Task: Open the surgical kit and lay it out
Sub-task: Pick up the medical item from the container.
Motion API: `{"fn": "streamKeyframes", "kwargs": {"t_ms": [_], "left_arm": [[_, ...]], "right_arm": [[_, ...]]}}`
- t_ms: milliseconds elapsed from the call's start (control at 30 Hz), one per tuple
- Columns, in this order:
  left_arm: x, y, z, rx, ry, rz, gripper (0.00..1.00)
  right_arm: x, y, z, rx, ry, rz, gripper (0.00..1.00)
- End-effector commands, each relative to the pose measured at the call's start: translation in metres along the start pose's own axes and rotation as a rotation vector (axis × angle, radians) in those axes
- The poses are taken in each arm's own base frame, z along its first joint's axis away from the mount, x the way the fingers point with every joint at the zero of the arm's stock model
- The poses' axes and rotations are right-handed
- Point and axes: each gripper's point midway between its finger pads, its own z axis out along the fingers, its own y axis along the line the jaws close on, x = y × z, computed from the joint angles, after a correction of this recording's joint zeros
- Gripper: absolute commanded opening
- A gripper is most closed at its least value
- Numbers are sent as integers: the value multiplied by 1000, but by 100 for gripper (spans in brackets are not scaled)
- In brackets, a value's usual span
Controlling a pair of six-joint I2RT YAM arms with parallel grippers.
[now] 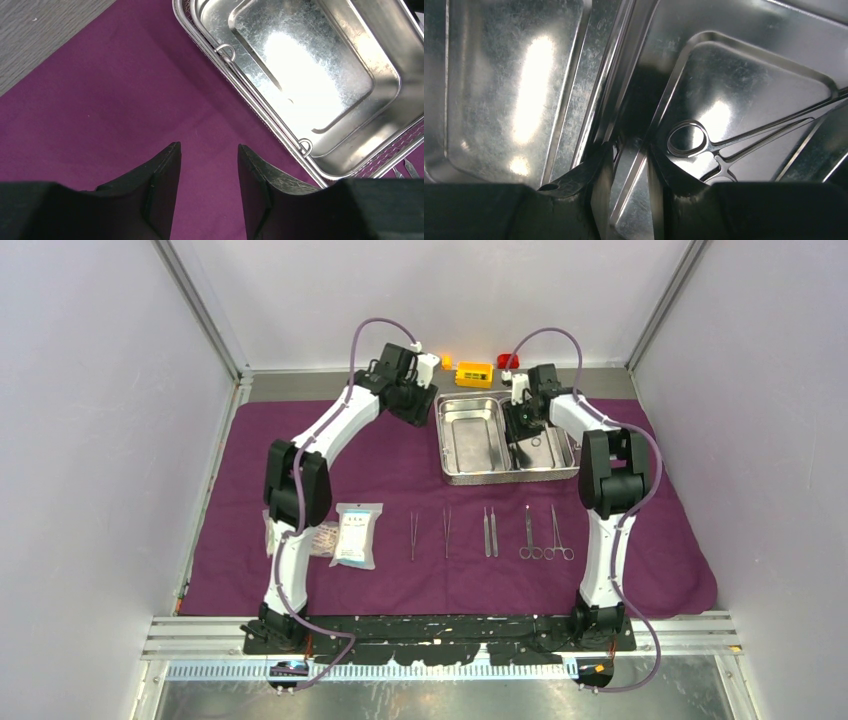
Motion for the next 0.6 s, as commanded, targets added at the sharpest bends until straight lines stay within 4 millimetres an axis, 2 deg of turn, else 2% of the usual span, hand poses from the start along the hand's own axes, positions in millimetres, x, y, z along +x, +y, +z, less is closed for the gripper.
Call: {"fn": "streamKeyframes", "kwargs": {"t_ms": [0, 333, 567], "left_arm": [[-28, 0, -37, 2, -90, 21, 47], [-25, 0, -40, 7, -89, 9, 47], [-25, -1, -44, 12, -94, 8, 47]], "right_arm": [[10, -3, 11, 67, 7, 3, 35], [16, -20, 6, 188, 23, -11, 24], [11, -21, -1, 203, 9, -5, 11]]}}
